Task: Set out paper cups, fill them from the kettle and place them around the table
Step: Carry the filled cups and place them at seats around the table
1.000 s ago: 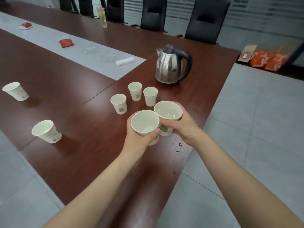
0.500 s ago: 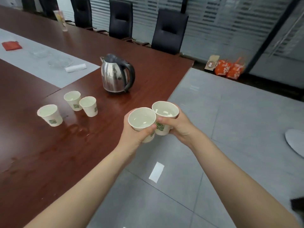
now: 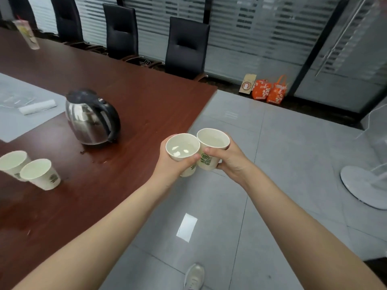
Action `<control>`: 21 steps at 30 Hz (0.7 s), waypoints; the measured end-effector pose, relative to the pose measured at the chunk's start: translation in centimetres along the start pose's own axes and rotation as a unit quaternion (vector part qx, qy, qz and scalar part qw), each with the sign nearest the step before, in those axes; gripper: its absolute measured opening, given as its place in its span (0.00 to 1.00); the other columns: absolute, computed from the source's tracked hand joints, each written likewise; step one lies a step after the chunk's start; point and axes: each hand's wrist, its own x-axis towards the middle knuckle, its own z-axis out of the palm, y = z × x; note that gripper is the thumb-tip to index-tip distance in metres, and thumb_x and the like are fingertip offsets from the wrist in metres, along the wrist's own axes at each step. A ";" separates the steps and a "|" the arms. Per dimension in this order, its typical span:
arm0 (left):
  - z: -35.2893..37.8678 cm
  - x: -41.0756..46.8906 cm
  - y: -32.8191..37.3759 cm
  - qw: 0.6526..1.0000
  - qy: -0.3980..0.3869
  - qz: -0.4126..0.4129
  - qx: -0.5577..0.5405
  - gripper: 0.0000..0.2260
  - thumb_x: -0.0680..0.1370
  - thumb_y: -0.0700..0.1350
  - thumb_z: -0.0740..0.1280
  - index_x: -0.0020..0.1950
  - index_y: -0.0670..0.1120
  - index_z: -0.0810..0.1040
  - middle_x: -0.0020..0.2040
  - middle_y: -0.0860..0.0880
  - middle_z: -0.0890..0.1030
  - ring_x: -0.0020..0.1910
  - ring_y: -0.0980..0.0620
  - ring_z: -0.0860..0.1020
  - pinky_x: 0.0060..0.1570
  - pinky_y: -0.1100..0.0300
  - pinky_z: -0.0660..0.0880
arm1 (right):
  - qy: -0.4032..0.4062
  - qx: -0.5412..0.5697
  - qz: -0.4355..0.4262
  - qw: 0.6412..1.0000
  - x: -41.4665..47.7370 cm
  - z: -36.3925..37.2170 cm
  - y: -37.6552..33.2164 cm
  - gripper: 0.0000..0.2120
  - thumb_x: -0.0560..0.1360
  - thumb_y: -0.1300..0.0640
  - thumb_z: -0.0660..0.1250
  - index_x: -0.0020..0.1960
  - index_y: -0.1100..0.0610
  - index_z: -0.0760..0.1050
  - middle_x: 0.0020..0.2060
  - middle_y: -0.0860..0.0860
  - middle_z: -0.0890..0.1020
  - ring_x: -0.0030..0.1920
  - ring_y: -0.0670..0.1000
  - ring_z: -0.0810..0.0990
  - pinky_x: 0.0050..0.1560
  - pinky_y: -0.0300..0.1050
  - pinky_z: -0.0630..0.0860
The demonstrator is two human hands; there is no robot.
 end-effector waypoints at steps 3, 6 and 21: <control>2.3 5.1 -0.5 1.000 0.002 -0.001 0.004 0.43 0.57 0.59 0.80 0.66 0.44 0.68 0.61 0.40 0.75 0.61 0.41 0.76 0.54 0.34 0.74 | -0.014 -0.003 0.000 1.000 4.2 -3.3 -1.4 0.18 0.64 0.61 0.70 0.51 0.47 0.75 0.41 0.41 0.84 0.42 0.41 0.83 0.41 0.44 0.80; 4.6 9.9 -0.8 1.000 0.009 -0.007 0.003 0.42 0.57 0.57 0.79 0.66 0.46 0.67 0.62 0.43 0.75 0.62 0.44 0.76 0.55 0.36 0.75 | -0.018 -0.008 0.000 1.000 8.5 -6.6 -2.8 0.17 0.64 0.61 0.70 0.50 0.47 0.76 0.41 0.41 0.84 0.43 0.41 0.82 0.41 0.43 0.80; 16.0 34.9 -3.7 1.000 0.016 0.014 -0.008 0.35 0.60 0.54 0.80 0.60 0.38 0.72 0.54 0.34 0.77 0.51 0.42 0.77 0.51 0.40 0.75 | -0.022 -0.013 0.006 1.000 32.6 -23.1 -7.2 0.27 0.60 0.59 0.73 0.58 0.48 0.72 0.50 0.46 0.82 0.51 0.47 0.80 0.47 0.49 0.79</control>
